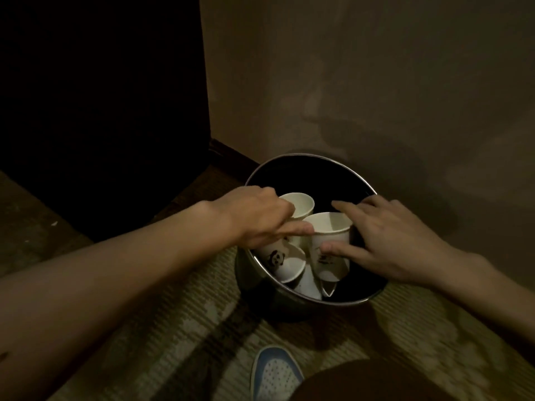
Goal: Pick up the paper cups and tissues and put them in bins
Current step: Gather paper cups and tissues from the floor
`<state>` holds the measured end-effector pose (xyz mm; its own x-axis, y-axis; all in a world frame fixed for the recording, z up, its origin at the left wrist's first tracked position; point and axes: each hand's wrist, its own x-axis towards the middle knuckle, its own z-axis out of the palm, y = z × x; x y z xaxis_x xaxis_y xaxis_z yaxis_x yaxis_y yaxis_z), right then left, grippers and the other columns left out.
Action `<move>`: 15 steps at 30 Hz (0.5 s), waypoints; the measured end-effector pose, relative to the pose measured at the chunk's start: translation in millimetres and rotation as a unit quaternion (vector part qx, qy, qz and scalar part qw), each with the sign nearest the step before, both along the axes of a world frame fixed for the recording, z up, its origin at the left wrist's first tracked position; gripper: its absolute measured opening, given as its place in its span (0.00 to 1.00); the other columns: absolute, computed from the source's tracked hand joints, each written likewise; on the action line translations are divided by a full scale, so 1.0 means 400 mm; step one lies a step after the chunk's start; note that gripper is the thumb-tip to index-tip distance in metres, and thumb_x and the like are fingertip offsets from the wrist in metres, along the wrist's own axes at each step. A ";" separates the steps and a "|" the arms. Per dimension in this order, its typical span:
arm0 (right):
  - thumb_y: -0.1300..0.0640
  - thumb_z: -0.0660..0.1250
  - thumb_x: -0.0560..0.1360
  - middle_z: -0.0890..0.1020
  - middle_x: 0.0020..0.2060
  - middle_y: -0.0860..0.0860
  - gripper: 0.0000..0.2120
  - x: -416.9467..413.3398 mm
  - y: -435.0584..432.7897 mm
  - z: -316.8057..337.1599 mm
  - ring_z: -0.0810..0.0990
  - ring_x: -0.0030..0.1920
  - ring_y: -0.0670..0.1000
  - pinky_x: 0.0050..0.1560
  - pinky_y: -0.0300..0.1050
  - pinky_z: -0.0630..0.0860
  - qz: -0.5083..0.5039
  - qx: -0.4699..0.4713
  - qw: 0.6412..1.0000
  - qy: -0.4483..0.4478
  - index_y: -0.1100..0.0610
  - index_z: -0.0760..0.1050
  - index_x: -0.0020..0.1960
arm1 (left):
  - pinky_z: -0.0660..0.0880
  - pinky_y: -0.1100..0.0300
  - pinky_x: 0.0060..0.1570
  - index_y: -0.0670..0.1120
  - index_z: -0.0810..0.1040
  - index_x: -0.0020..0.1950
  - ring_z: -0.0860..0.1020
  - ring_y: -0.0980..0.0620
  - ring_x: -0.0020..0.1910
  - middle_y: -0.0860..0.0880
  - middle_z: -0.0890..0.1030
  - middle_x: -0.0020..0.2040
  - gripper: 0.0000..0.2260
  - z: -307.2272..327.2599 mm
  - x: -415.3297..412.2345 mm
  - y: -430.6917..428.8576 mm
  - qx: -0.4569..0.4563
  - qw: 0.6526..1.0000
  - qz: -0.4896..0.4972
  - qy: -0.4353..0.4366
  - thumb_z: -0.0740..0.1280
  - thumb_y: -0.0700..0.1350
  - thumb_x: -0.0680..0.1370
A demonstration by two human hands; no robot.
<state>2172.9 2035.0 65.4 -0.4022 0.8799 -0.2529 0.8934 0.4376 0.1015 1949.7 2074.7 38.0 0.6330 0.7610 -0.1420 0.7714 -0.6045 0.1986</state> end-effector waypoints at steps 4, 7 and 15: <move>0.27 0.47 0.71 0.74 0.62 0.45 0.36 -0.040 -0.003 0.042 0.69 0.60 0.44 0.54 0.41 0.69 -0.011 0.052 0.991 0.120 0.46 0.65 0.71 | 0.77 0.55 0.44 0.52 0.78 0.54 0.78 0.55 0.44 0.52 0.80 0.47 0.14 0.075 -0.034 -0.006 -0.004 0.999 -0.012 -0.037 0.58 0.58 0.81; 0.37 0.59 0.75 0.75 0.39 0.39 0.14 -0.125 -0.025 0.072 0.73 0.42 0.39 0.38 0.34 0.65 0.012 0.085 0.953 0.291 0.46 0.73 0.51 | 0.70 0.61 0.33 0.56 0.74 0.42 0.74 0.60 0.34 0.56 0.75 0.37 0.10 0.162 -0.104 -0.031 0.057 0.997 -0.013 -0.056 0.59 0.56 0.81; 0.52 0.69 0.75 0.74 0.31 0.48 0.07 -0.540 -0.099 0.069 0.74 0.32 0.47 0.33 0.50 0.72 0.149 -0.089 0.870 0.461 0.52 0.72 0.44 | 0.73 0.60 0.26 0.59 0.72 0.36 0.74 0.59 0.26 0.57 0.73 0.29 0.15 0.296 -0.444 -0.249 0.090 0.995 0.037 0.024 0.52 0.64 0.73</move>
